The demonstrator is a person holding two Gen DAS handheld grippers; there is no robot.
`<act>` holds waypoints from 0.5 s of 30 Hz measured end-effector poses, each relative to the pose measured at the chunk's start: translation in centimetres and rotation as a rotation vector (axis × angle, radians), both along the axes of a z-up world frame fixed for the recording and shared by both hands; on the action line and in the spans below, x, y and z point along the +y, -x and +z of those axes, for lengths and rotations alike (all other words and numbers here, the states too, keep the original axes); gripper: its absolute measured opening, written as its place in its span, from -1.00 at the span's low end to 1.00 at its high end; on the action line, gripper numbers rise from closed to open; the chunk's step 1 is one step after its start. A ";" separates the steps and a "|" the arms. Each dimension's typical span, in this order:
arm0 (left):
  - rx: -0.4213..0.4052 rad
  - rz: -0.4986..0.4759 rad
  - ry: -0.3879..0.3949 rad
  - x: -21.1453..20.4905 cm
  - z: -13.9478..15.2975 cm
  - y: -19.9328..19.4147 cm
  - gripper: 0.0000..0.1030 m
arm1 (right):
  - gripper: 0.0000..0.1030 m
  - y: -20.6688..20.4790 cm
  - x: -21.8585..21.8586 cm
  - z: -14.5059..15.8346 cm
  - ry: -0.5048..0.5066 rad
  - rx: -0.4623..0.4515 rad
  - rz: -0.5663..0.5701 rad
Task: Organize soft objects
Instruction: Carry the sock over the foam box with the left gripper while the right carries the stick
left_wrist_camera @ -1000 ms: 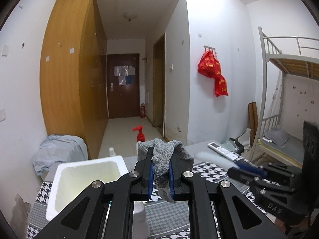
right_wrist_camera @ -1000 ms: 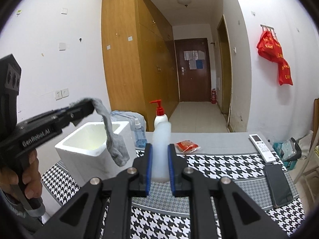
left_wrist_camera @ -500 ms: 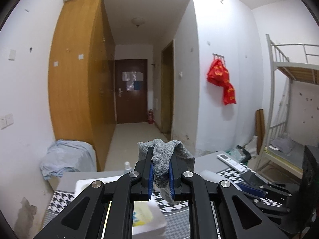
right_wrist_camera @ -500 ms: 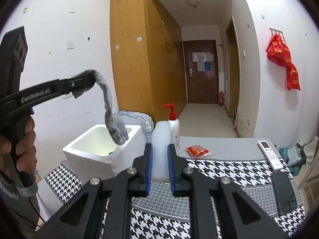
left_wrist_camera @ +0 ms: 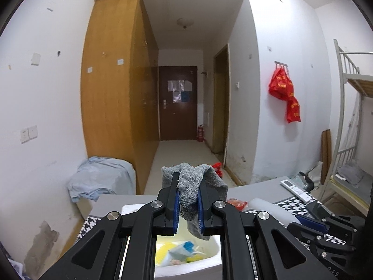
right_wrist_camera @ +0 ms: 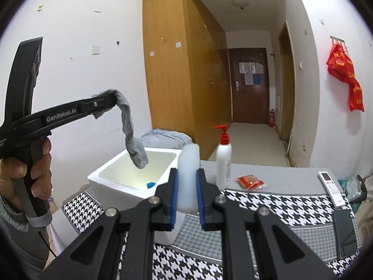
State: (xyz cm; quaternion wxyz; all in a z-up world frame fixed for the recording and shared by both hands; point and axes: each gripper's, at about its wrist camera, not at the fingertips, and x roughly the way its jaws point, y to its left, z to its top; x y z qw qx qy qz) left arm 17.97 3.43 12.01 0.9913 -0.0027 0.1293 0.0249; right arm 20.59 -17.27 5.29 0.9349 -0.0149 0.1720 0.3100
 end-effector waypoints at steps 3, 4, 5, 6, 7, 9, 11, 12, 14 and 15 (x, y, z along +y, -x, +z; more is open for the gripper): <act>0.012 0.028 0.004 0.9 -0.3 -0.3 -0.75 | -0.65 -0.1 0.5 -0.1 -0.001 0.000 0.017; 0.020 0.038 0.005 1.2 -0.5 -0.5 -0.75 | -0.65 -0.2 0.7 -0.2 -0.002 0.002 0.023; 0.025 0.042 0.004 1.4 -0.6 -0.6 -0.75 | -0.65 -0.2 0.8 -0.3 -0.003 0.004 0.025; 0.030 0.047 0.005 1.6 -0.7 -0.8 -0.75 | -0.65 -0.2 1.0 -0.4 -0.004 0.006 0.029; 0.034 0.054 0.004 1.8 -0.9 -0.9 -0.75 | -0.65 -0.3 1.3 -0.5 -0.005 0.007 0.034; 0.041 0.064 0.002 2.2 -1.2 -1.2 -0.75 | -0.65 -0.4 1.6 -0.6 -0.004 0.008 0.040; 0.055 0.074 0.003 2.6 -1.6 -1.5 -0.75 | -0.65 -0.5 2.0 -0.7 -0.002 0.011 0.047; 0.062 0.079 0.002 2.7 -1.8 -1.6 -0.75 | -0.65 -0.6 2.2 -0.7 0.000 0.012 0.048; 0.075 0.086 0.007 3.0 -2.2 -1.9 -0.75 | -0.65 -0.8 2.6 -0.8 0.001 0.015 0.053; 0.081 0.090 0.011 3.2 -2.5 -2.0 -0.75 | -0.65 -0.8 2.7 -0.9 0.002 0.016 0.055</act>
